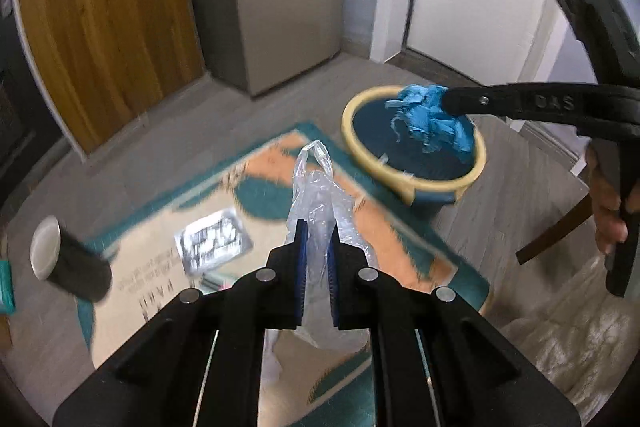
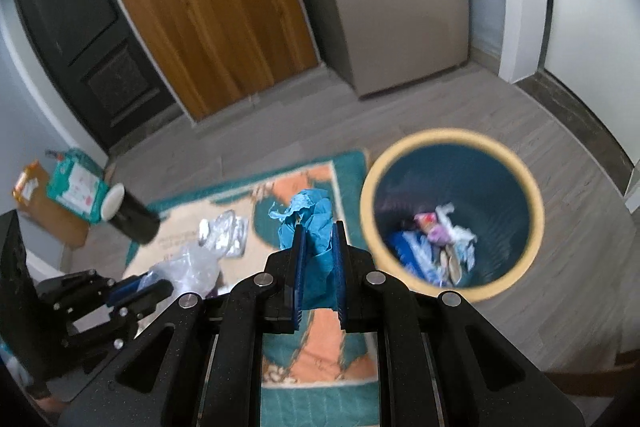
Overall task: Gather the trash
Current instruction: 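Carry the plastic bag and blue glove over the teal bin with both tools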
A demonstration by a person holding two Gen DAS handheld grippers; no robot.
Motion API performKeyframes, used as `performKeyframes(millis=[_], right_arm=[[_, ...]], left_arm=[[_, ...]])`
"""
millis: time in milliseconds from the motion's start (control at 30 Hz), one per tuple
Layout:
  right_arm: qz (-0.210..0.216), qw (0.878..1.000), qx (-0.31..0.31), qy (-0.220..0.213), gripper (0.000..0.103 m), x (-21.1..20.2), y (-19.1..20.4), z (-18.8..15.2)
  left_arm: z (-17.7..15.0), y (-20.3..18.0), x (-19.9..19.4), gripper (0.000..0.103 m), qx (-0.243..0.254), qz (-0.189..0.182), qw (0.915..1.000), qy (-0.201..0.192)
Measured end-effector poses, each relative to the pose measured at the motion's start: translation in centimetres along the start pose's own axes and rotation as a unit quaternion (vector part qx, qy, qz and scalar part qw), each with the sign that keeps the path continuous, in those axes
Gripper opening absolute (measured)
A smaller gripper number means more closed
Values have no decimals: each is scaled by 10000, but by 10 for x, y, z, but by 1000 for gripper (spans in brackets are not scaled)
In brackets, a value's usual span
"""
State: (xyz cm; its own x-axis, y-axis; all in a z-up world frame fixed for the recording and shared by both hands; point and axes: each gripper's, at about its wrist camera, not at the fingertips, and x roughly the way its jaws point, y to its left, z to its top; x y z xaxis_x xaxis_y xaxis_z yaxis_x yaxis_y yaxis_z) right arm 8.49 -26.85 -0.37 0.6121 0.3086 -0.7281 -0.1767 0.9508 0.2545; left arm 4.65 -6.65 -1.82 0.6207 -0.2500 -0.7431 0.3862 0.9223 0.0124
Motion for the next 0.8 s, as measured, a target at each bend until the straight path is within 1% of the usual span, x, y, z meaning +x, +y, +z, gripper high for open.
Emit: performKeyframes(millis=[100, 167, 200, 267, 300, 367, 433, 533, 667, 800], right_arm=[[-65, 9994, -67, -338, 14, -19, -9, 22], [-184, 9980, -82, -603, 14, -32, -19, 38], [-230, 9976, -105, -638, 14, -34, -22, 41], [-482, 9960, -220, -722, 14, -33, -34, 45], [-537, 9958, -201, -713, 14, -29, -43, 44], [-495, 9970, -15, -591, 14, -20, -57, 37], [-473, 9983, 174, -309, 14, -5, -73, 31], [-630, 9975, 236, -228, 14, 2, -91, 30], [-704, 9965, 408, -172, 14, 9, -112, 31], [-878, 9953, 407, -88, 14, 17, -130, 32]], left_arm=[[28, -6, -13, 9, 187, -39, 9995, -264], [46, -13, -19, 9, 346, -52, 9984, -455], [51, -14, -19, 9, 365, -101, 9981, -481], [58, -22, -15, 9, 438, -192, 9974, -545], [59, -26, -11, 9, 430, -264, 9971, -571], [59, -29, 0, 9, 283, -467, 9971, -535], [60, -35, 13, 9, 212, -557, 9973, -431], [62, -45, 31, 9, 341, -557, 9973, -324], [71, -50, 52, 9, 220, -619, 9975, -258], [74, -58, 66, 9, 253, -574, 9977, -243]])
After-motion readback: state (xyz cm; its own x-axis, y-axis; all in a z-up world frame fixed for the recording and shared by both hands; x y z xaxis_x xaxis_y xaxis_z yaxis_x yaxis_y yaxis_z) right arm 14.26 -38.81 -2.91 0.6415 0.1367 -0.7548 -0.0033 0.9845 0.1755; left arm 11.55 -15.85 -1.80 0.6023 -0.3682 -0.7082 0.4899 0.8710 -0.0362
